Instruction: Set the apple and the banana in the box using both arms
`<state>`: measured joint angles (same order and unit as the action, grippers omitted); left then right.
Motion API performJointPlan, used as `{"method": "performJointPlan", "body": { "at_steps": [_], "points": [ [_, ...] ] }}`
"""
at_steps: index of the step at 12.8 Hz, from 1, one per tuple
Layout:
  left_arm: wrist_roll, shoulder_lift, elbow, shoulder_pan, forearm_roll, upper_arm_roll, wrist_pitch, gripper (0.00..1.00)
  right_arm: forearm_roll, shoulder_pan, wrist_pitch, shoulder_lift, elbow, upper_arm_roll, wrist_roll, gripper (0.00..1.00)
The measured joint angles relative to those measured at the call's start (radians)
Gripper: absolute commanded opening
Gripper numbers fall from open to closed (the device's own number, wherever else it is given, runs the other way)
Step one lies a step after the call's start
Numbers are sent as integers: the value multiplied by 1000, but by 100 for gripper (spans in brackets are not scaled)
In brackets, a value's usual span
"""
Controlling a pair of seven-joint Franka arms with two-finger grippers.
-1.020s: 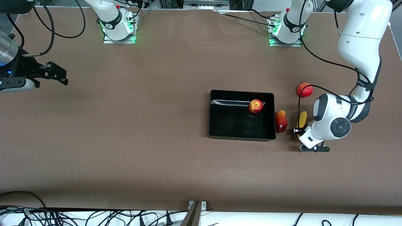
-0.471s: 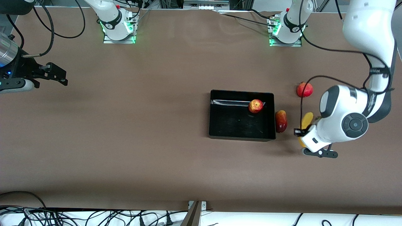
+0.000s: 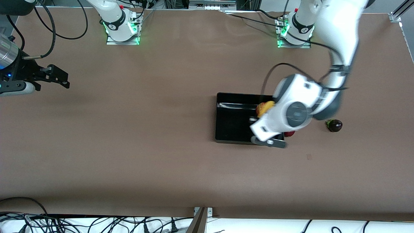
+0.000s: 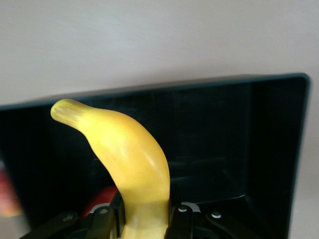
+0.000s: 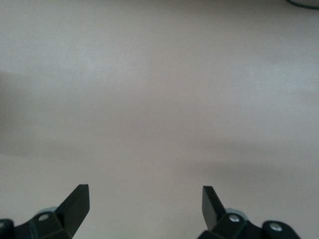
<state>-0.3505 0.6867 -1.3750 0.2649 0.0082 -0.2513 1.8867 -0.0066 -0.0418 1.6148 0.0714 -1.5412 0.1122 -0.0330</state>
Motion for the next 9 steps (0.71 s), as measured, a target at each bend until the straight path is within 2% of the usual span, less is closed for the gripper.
{"method": "performJointPlan", "body": {
  "at_steps": [2, 3, 4, 5, 9],
  "points": [
    [-62, 31, -45, 52, 0, 1, 93, 0, 0, 0, 0, 0, 0, 0, 0, 100],
    [-71, 43, -75, 59, 0, 1, 142, 12, 0, 0, 0, 0, 0, 0, 0, 100],
    [-73, 53, -105, 59, 0, 3, 187, 65, 0, 0, 0, 0, 0, 0, 0, 100],
    [-73, 61, -126, 56, 0, 6, 214, 100, 0, 0, 0, 0, 0, 0, 0, 100],
    [-75, 53, -125, 32, 0, 14, 229, 100, 0, 0, -1, 0, 0, 0, 0, 100]
  ]
}}
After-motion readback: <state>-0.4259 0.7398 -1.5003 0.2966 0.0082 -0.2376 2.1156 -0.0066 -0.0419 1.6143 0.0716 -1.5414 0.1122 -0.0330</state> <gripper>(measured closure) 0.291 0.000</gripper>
